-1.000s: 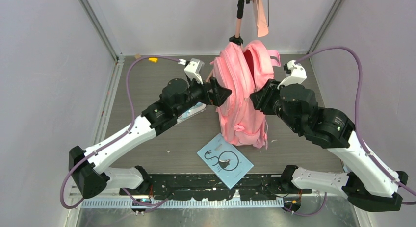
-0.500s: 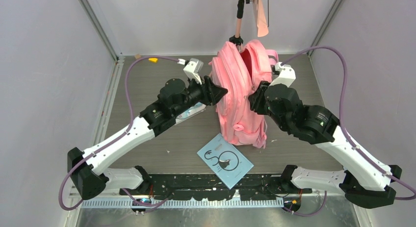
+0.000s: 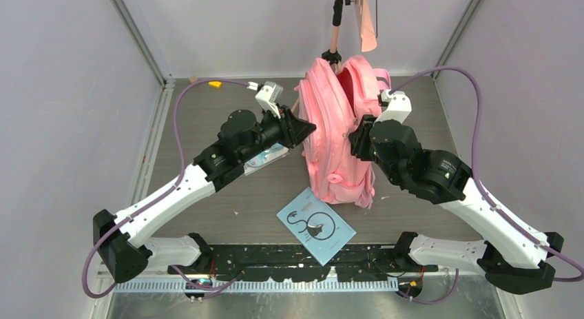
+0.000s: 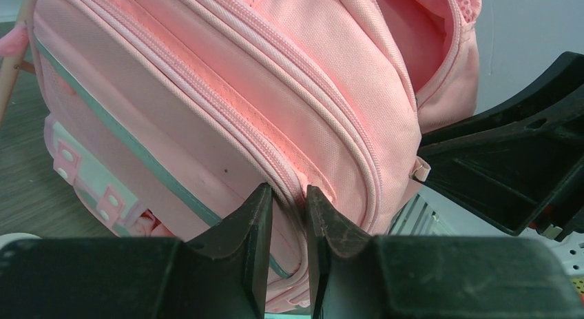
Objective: Pack the student bag
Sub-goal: Zip the student bag at the center of the board.
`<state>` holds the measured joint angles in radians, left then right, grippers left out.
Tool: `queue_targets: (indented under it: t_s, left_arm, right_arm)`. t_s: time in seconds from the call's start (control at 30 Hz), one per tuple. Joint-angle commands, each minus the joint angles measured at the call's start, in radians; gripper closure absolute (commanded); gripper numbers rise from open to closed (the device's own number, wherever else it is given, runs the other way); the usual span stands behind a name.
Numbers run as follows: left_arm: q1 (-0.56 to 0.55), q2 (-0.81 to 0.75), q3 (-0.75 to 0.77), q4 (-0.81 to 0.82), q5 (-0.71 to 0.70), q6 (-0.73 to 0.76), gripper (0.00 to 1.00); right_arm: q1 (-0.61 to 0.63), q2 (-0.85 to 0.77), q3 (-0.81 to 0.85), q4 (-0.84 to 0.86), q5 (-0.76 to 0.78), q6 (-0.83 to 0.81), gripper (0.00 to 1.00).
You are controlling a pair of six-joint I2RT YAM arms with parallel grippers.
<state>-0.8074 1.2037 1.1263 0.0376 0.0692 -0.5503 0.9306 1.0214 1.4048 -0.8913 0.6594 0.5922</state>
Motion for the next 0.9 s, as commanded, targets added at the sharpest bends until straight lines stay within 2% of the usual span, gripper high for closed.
queue_targets:
  t_s: [0.0, 0.03, 0.17, 0.4, 0.57, 0.67, 0.73, 0.87]
  left_arm:
    - [0.031, 0.014, -0.006, -0.035, 0.027, 0.069, 0.97]
    - [0.032, 0.018, -0.003, -0.035, 0.043, 0.08, 1.0]
    - [0.033, 0.026, 0.009, -0.058, 0.092, 0.121, 1.0]
    - [0.033, 0.027, 0.016, -0.07, 0.103, 0.156, 1.0]
    - [0.033, 0.019, 0.015, -0.067, 0.103, 0.171, 1.0]
    - [0.033, 0.013, 0.016, -0.067, 0.106, 0.189, 1.0]
    - [0.033, 0.015, 0.023, -0.08, 0.107, 0.206, 1.0]
    - [0.033, 0.014, 0.032, -0.095, 0.13, 0.26, 1.0]
  right_arm:
    - [-0.022, 0.001, -0.02, 0.117, 0.028, -0.097, 0.63]
    - [-0.024, 0.001, -0.024, 0.149, 0.015, -0.117, 0.63]
    - [-0.042, 0.005, -0.031, 0.211, -0.026, -0.172, 0.63]
    - [-0.076, 0.015, -0.028, 0.254, -0.067, -0.243, 0.75]
    - [-0.112, 0.031, -0.031, 0.247, -0.069, -0.222, 0.78]
    - [-0.146, 0.043, -0.035, 0.243, -0.127, -0.191, 0.79]
    - [-0.167, 0.048, -0.028, 0.236, -0.185, -0.158, 0.83]
    - [-0.197, 0.038, 0.017, 0.222, -0.278, -0.059, 0.98]
